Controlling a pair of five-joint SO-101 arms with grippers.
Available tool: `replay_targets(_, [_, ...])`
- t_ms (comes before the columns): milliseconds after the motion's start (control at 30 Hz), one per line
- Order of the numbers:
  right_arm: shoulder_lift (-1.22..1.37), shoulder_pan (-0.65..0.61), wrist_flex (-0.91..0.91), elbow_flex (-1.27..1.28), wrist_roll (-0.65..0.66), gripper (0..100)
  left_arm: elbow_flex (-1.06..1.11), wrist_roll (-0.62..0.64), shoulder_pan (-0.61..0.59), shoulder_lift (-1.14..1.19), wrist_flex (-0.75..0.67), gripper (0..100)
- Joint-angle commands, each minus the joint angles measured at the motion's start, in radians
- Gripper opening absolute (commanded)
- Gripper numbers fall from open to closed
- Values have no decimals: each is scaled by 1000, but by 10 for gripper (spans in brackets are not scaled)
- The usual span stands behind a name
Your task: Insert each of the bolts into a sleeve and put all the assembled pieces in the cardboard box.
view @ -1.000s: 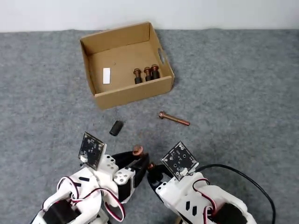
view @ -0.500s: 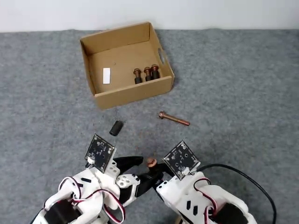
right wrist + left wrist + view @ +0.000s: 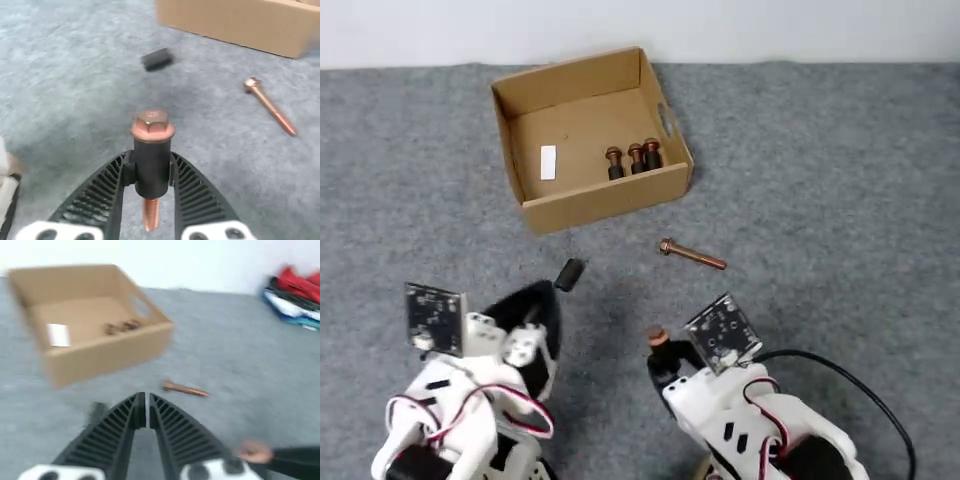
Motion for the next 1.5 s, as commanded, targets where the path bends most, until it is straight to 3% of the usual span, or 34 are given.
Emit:
replay_targets(0, [-7, 107, -27, -17, 0, 9, 67, -110, -221, 2, -83, 5])
replay_targets(133, [-7, 213, -36, -21, -2, 9, 260, -201, -365, 2, -206, 5])
replay_targets(467, [-7, 320, -107, -23, -2, 9, 593, -229, -379, 8, -489, 6])
replay_targets(633, [2, 343, -329, 0, 8, 9, 588, -221, -373, 5, -488, 6])
replay_targets(833, [1, 341, -644, 124, 94, 9, 588, -219, -379, 6, -339, 6])
replay_targets(1000, [4, 340, -917, 241, 143, 9, 590, -219, -388, 9, -319, 6])
replay_targets(1233, [5, 259, -1017, 347, 229, 9, 590, -187, -448, 9, -305, 6])
replay_targets(1467, [102, 254, -1009, 244, 224, 9, 590, -118, -451, 8, -305, 6])
